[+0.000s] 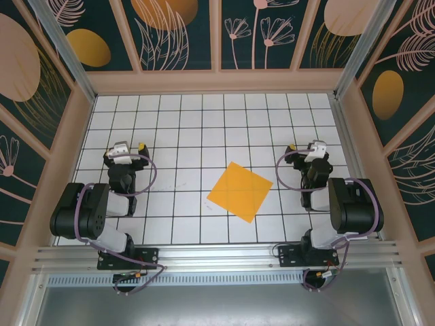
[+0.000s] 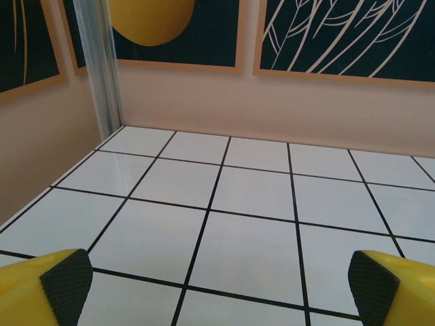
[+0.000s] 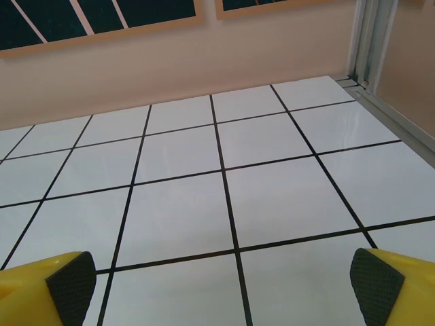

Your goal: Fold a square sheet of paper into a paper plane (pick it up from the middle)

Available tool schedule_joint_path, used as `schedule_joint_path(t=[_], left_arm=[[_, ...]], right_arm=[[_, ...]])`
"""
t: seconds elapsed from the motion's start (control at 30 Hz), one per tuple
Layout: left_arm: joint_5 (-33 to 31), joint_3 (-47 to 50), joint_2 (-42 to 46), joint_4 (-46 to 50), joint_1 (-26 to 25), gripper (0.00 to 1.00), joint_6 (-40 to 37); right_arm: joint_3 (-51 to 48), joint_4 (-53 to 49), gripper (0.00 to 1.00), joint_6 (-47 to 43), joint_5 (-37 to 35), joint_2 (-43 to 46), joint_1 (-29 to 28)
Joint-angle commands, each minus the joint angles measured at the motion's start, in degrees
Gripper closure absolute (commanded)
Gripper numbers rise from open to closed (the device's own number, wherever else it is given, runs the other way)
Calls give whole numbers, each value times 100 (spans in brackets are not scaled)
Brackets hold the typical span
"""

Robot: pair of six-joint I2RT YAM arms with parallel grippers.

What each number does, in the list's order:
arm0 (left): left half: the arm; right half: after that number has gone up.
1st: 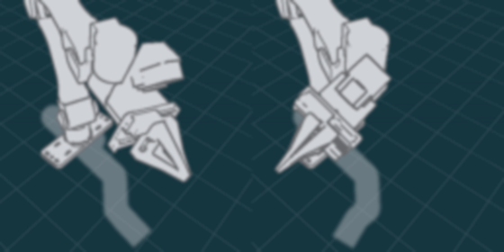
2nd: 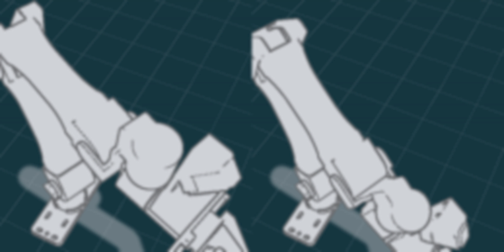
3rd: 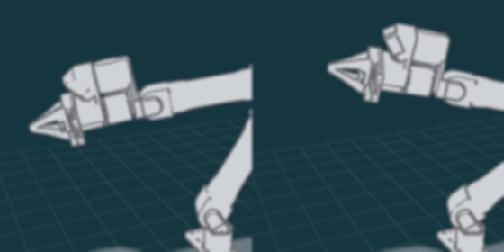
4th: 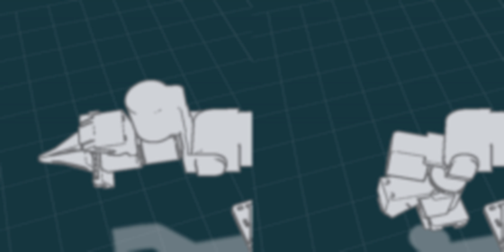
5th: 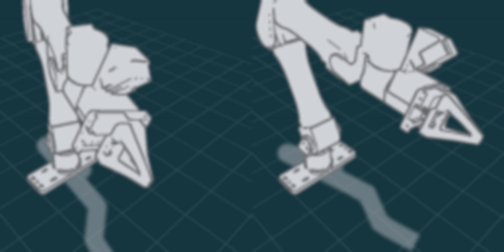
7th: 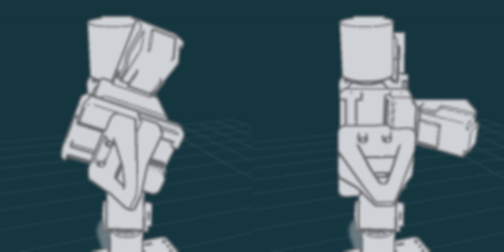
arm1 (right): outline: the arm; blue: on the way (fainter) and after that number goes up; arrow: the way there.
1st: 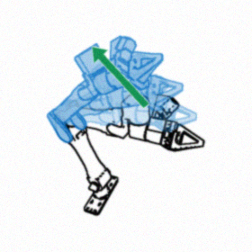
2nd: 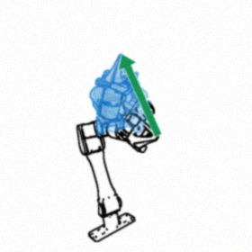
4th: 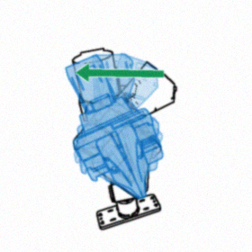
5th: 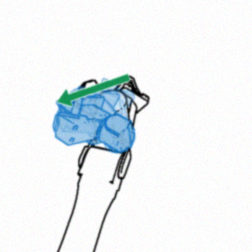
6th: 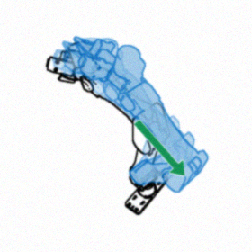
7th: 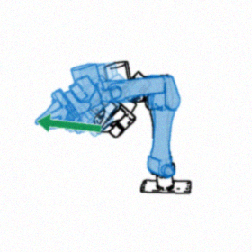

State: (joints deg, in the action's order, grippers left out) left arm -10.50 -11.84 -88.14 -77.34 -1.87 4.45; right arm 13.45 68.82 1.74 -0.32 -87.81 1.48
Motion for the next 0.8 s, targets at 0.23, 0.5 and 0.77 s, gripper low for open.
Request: schedule_joint_path(t=[0.23,0.5,0.77], left_arm=[[13,6,-19,-158,34,2,-55],[-126,-10,-19,-141,37,2,4],[-321,150,-19,-471,34,2,58]], right_arm=[[-9,264,1,-90,86,-44,35],[-4,264,1,-84,89,-44,43],[205,-346,1,-170,69,219,-31]])
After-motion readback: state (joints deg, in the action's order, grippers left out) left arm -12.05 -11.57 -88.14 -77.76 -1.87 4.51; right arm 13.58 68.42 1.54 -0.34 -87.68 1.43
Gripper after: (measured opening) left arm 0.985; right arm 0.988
